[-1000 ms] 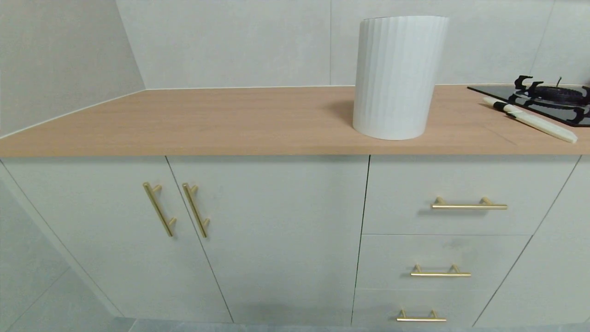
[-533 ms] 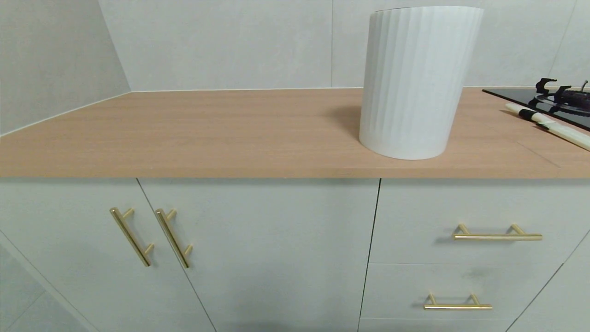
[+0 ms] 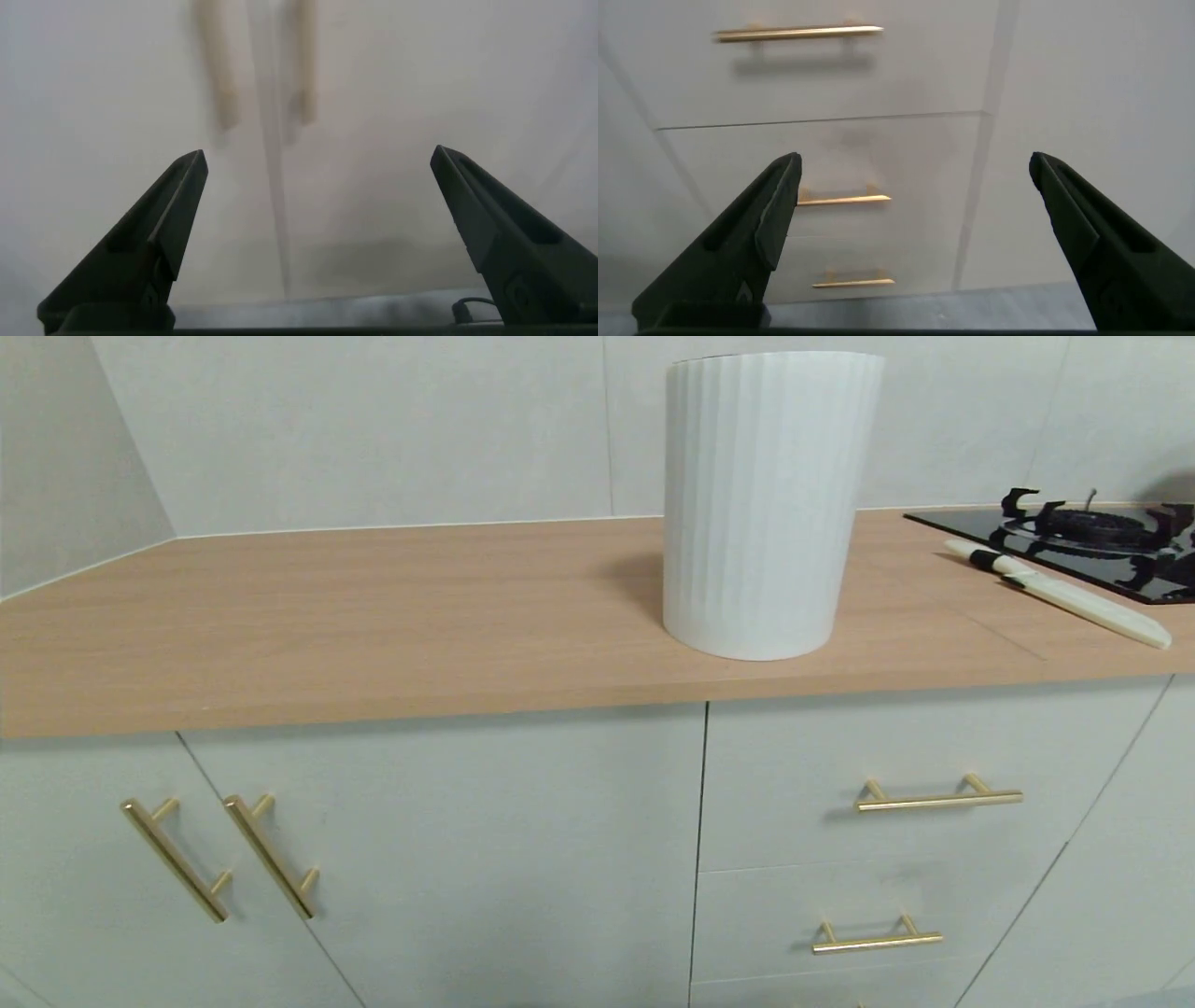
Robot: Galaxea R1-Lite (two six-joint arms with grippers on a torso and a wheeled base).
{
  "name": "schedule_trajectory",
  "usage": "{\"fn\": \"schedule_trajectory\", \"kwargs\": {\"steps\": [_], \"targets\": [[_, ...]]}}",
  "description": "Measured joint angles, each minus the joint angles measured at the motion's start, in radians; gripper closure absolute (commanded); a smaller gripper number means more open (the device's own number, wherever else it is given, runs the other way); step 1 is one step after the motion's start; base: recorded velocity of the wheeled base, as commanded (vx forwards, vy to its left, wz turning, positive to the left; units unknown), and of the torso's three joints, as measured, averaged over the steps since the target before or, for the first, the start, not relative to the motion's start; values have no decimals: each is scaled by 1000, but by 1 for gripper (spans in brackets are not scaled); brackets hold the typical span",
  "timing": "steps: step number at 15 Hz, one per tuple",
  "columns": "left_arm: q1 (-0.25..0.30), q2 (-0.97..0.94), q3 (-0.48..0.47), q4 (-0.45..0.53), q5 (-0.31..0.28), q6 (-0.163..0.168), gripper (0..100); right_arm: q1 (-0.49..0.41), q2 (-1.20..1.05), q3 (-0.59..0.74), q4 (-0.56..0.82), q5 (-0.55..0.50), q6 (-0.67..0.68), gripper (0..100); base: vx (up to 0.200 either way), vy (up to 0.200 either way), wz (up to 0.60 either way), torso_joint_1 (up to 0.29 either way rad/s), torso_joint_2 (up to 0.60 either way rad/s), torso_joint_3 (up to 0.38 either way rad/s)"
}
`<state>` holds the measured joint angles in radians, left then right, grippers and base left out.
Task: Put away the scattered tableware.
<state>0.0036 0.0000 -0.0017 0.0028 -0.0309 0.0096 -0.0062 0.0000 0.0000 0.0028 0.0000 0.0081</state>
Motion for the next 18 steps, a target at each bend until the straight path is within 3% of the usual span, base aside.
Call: {"fn": "schedule_trajectory", "kwargs": {"steps": [7, 15, 18], "targets": [[1, 0, 0, 0, 0, 0, 0, 0, 0, 0, 0, 0, 0, 0, 0, 0, 0, 0, 0, 0], [1, 0, 0, 0, 0, 1, 0, 0, 0, 0, 0, 0, 0, 0, 0, -200, 0, 3, 4, 2], [1, 0, 0, 0, 0, 0, 0, 1, 0, 0, 0, 0, 0, 0, 0, 0, 0, 0, 0, 0]]}}
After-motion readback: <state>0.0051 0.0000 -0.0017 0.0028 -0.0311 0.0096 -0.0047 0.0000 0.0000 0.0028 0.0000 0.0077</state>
